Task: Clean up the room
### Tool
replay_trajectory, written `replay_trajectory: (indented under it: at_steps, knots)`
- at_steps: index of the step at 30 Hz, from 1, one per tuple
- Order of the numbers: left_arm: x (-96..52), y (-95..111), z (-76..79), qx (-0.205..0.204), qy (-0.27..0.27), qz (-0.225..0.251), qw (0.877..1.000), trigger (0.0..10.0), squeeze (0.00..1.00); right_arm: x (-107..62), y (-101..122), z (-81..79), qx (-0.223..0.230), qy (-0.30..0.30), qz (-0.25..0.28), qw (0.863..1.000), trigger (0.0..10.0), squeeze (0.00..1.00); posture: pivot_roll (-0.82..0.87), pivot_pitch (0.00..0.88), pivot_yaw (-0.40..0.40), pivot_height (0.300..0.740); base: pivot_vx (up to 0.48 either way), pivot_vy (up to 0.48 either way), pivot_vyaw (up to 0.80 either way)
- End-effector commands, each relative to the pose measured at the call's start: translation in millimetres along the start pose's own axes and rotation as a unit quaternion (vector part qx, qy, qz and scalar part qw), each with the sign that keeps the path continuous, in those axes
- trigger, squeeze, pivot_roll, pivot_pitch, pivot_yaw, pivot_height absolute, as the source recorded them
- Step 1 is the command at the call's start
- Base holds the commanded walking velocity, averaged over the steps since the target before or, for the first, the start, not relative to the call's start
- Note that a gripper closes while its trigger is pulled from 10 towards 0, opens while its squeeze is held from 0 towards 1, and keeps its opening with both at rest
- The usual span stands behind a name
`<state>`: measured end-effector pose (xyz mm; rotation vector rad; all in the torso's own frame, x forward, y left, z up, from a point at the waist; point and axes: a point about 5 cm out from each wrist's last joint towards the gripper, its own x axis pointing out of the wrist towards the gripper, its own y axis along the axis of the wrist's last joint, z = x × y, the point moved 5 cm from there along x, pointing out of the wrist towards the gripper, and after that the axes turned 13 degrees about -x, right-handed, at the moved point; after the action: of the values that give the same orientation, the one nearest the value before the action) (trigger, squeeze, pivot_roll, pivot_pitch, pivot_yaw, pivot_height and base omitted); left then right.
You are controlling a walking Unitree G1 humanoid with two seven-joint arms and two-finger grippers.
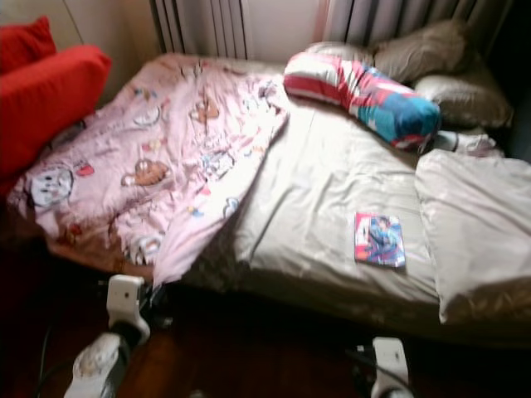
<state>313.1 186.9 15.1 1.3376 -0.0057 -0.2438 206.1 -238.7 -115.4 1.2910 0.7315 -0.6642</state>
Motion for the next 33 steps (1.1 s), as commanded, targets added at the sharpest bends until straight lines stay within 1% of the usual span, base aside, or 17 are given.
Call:
replay_trajectory:
  at_steps: [1,14,20,21,23,24,25,30,33]
  knots:
    - [-4.2,-7.3,-4.2,0.010,0.011,-0.014,1.000,10.0,0.00,0.3,1.9,2.9,0.000,-0.003,-0.002,1.000,10.0,0.00,0.00,0.052,-0.015,0.740,0.000,0.000,0.00]
    - [-2.5,-8.9,-1.9,-0.005,0.008,-0.020,1.000,10.0,0.00,0.1,1.2,4.7,-0.002,-0.013,-0.002,1.000,10.0,0.00,0.00,0.057,-0.012,0.740,0.000,0.000,0.00]
    - [-1.1,-8.8,-1.7,-0.021,0.010,-0.019,1.000,10.0,0.00,0.0,0.9,5.4,-0.002,-0.017,-0.003,1.000,10.0,0.00,0.00,0.057,-0.010,0.740,0.000,0.000,0.00]
    - [-0.4,-9.3,-0.5,-0.030,0.005,-0.021,0.999,10.0,0.00,0.0,0.9,5.5,-0.002,-0.017,-0.003,1.000,10.0,0.00,0.00,0.055,-0.010,0.740,0.000,0.000,0.00]
    - [0.1,-9.5,0.8,-0.034,0.000,-0.023,0.999,10.0,0.00,0.0,0.9,5.5,-0.002,-0.018,-0.003,1.000,10.0,0.00,0.00,0.054,-0.009,0.740,0.000,0.000,0.00]
    - [0.2,-9.5,0.9,-0.033,-0.001,-0.024,0.999,10.0,0.91,0.0,1.0,5.5,-0.003,-0.018,-0.003,1.000,10.0,0.00,0.00,0.054,-0.009,0.740,0.000,0.000,0.00]
    - [0.2,-9.9,1.0,-0.031,-0.002,-0.026,0.999,10.0,1.00,0.0,1.0,5.6,-0.003,-0.019,-0.003,1.000,10.0,0.00,0.00,0.053,-0.008,0.740,0.000,0.000,0.00]
    - [-1.1,-13.6,3.1,-0.025,-0.011,-0.035,0.999,10.0,1.00,0.1,1.1,5.7,-0.003,-0.019,-0.003,1.000,10.0,0.00,0.00,0.051,-0.009,0.740,0.000,0.000,0.00]
    - [-1.9,-15.1,5.0,-0.030,-0.018,-0.039,0.999,10.0,1.00,0.1,1.3,5.8,-0.003,-0.020,-0.003,1.000,10.0,0.00,0.00,0.049,-0.009,0.740,0.000,0.000,0.00]
